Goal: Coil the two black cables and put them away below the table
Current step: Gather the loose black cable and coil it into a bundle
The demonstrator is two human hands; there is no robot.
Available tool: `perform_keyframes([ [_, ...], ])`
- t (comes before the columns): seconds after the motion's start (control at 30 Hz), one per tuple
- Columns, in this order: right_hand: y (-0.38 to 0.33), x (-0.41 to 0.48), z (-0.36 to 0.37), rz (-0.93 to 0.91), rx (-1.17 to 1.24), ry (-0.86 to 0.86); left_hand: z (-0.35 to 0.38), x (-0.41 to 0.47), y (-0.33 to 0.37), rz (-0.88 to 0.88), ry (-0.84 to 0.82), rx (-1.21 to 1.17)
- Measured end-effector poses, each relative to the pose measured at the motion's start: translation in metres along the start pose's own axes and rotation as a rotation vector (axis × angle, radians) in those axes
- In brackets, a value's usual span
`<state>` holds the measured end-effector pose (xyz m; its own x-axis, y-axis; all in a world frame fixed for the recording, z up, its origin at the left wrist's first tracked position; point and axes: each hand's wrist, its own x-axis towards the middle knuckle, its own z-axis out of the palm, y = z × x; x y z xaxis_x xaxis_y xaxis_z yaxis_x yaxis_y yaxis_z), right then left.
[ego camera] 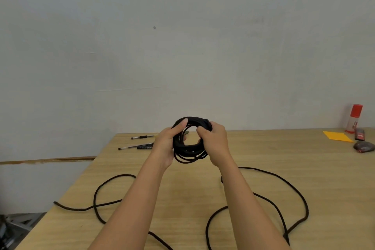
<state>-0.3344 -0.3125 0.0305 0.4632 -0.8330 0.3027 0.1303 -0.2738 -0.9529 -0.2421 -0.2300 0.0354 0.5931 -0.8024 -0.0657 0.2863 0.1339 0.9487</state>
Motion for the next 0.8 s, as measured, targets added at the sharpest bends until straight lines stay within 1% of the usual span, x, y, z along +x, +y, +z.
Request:
perform_keyframes([
  [0.07, 0.005, -0.001, 0.005, 0.044, 0.062, 0.118, 0.001, -0.002, -0.012, -0.123, 0.029, 0.010],
  [0.1, 0.007, -0.004, 0.010, 0.067, 0.086, 0.150, 0.004, -0.002, -0.017, -0.142, 0.070, -0.055],
  [0.17, 0.013, -0.010, 0.020, 0.133, 0.140, 0.187, 0.010, 0.001, -0.024, -0.106, 0.176, -0.279],
  [0.23, 0.018, -0.015, 0.027, 0.203, 0.218, 0.205, 0.011, 0.004, -0.022, -0.064, 0.203, -0.419],
  [0.27, 0.021, -0.016, 0.027, 0.225, 0.250, 0.202, 0.009, 0.004, -0.020, -0.060, 0.180, -0.430],
  [0.33, 0.025, -0.016, 0.026, 0.248, 0.281, 0.175, 0.005, 0.003, -0.016, -0.073, 0.116, -0.374],
  [0.4, 0.028, -0.016, 0.025, 0.258, 0.293, 0.138, 0.004, 0.003, -0.014, -0.069, 0.092, -0.328],
  [0.43, 0.029, -0.016, 0.024, 0.262, 0.291, 0.114, 0.004, 0.004, -0.014, -0.063, 0.115, -0.347],
  [0.5, 0.028, -0.015, 0.023, 0.286, 0.270, 0.042, 0.003, 0.007, -0.015, -0.052, 0.226, -0.435],
  [0.57, 0.024, -0.014, 0.019, 0.341, 0.246, -0.073, 0.000, 0.009, -0.017, -0.032, 0.340, -0.479],
  [0.63, 0.017, -0.012, 0.011, 0.398, 0.200, -0.185, -0.003, 0.009, -0.018, -0.019, 0.389, -0.440],
  [0.67, 0.014, -0.011, 0.008, 0.417, 0.185, -0.213, -0.003, 0.008, -0.019, -0.014, 0.408, -0.406],
  [0.73, 0.009, -0.010, 0.007, 0.436, 0.218, -0.194, 0.000, 0.006, -0.020, -0.001, 0.437, -0.337],
  [0.8, 0.007, -0.010, 0.015, 0.402, 0.219, -0.109, 0.005, 0.004, -0.022, 0.005, 0.436, -0.287],
])
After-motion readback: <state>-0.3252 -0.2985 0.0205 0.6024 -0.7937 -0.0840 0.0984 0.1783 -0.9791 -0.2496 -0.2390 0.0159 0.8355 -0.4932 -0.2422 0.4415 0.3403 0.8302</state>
